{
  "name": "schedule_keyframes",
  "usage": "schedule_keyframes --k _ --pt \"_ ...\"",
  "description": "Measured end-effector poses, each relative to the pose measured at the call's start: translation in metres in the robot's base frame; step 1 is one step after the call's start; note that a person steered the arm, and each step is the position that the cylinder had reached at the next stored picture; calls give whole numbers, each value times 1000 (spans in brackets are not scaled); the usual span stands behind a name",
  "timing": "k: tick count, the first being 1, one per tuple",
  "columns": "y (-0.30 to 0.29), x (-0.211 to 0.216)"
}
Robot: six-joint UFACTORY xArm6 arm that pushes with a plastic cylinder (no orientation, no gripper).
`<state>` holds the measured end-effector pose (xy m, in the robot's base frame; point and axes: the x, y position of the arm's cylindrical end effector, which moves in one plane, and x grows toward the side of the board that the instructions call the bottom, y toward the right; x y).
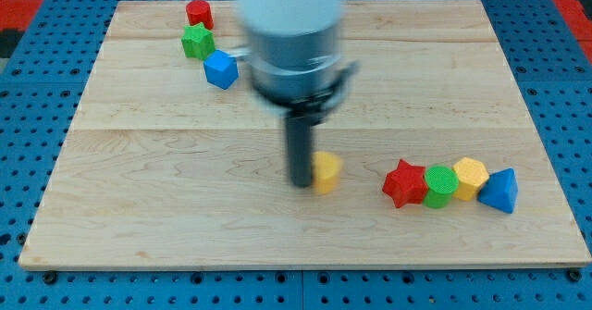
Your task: Push the blue cube to the center of the board
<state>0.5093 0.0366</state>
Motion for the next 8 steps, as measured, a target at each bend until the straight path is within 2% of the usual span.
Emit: schedule_keyframes --k 1,2,3,4,5,6,7,8 --pt "-37 20" --pt "-37 -5" --pt "35 -10" --pt "18 -11" --pt "-61 -27" --pt "-164 -45" --pt "-190 -137" --pt "-187 -185"
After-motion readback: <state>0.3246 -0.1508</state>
